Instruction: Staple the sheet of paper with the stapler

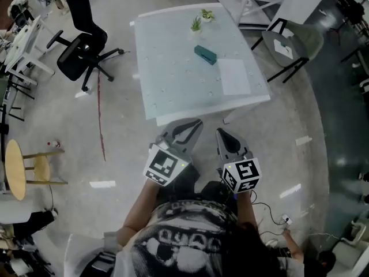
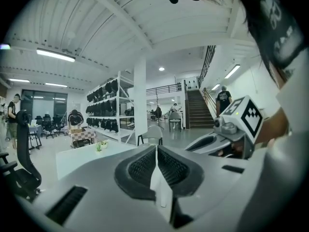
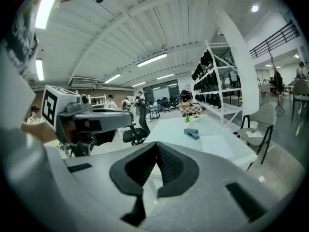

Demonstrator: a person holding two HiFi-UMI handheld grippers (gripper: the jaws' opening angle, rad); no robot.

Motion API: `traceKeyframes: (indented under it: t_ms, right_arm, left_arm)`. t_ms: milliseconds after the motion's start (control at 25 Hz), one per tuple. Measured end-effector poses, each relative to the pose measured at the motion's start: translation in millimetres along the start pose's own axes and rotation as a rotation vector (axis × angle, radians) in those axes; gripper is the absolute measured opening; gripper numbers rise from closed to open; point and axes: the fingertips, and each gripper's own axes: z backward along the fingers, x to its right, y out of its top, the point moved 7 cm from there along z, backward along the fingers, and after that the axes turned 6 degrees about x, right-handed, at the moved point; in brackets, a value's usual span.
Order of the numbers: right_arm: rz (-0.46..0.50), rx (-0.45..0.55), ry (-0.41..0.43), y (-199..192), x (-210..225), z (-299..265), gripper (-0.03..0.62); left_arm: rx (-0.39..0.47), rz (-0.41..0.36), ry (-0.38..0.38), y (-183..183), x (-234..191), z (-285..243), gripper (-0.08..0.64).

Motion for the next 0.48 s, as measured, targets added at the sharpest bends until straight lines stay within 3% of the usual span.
traceKeyframes:
  t_ms: [480]
  right_arm:
    - [-0.045, -0.06, -0.026, -4.1, 30.0, -44.5, -0.006]
  left_arm:
    - [-0.016, 0.049, -0.019, -11.9, -30.2, -21.2, 0.009]
